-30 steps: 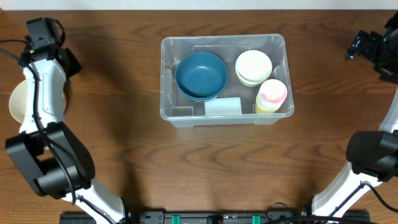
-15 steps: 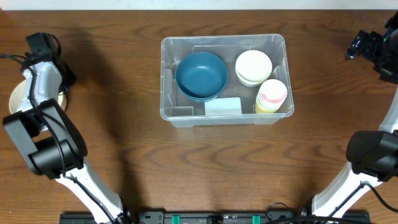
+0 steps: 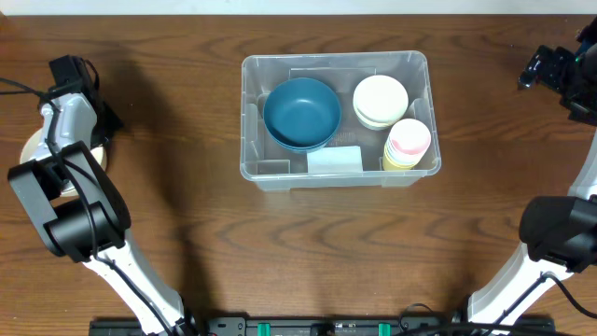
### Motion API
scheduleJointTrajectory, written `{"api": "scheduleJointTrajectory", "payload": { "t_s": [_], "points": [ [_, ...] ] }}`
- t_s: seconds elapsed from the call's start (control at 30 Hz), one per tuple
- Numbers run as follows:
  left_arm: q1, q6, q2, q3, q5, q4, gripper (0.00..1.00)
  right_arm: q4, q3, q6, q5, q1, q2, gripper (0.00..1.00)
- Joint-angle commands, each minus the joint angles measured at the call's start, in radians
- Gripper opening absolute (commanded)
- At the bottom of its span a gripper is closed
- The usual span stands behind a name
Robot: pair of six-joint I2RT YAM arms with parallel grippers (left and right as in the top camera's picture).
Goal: Pack container
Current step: 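Move the left gripper to the cream bowl and grasp its rim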
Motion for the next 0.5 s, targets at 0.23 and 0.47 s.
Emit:
{"api": "scheduleJointTrajectory", "payload": {
  "t_s": [0.23,0.47],
  "points": [
    [-0.144,-0.042,-0.412,0.023,0.162,-0.023,0.06,-0.001,0.019,0.014,0.010,-0.002,-0.025,0.99],
    [-0.399,0.133,-0.667,0.023,0.269,-0.019,0.06,-0.001,0.019,0.014,0.010,-0.002,-0.025,0.99]
  ]
}}
